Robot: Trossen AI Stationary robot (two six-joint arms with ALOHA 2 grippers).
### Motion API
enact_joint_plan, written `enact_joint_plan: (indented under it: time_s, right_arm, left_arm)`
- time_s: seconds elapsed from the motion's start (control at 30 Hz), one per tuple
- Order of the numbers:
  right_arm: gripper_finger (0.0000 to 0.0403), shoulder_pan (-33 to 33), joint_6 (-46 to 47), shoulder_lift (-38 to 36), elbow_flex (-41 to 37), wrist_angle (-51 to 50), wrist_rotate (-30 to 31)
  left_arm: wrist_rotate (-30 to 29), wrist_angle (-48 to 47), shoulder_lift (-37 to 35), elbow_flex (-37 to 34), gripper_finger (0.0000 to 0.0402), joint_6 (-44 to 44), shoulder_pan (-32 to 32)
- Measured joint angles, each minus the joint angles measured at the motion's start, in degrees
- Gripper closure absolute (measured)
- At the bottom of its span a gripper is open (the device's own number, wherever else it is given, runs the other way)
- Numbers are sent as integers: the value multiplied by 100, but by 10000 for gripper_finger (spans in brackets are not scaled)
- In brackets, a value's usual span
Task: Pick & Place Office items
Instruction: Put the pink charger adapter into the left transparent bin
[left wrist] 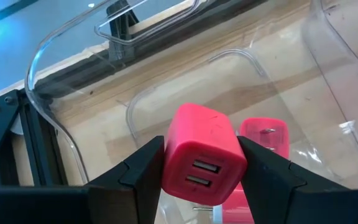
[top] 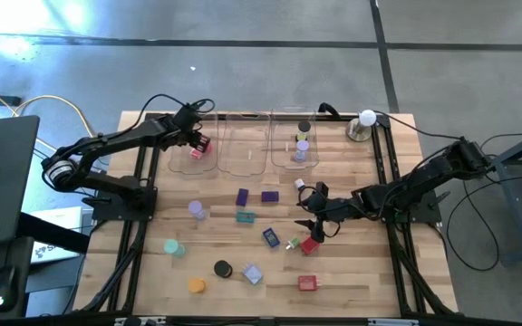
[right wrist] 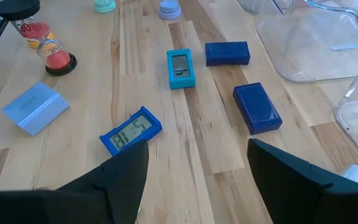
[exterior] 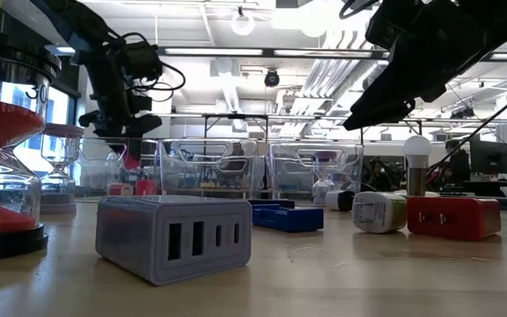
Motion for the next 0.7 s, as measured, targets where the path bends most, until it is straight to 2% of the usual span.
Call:
enact_joint_plan:
  time_s: [0.23, 0.4, 0.7]
  right_arm:
    - [141, 0, 15, 0, -2, 0, 0]
    - [141, 0, 17, 0, -4, 0, -2]
    - [141, 0, 17, 0, -4, 0, -4]
  left_arm:
    - [-28, -22, 0, 0, 223, -167, -2]
    - [-475, -172, 2, -1, 222, -939, 51]
    - [-424, -155, 4, -2, 222, -664, 28]
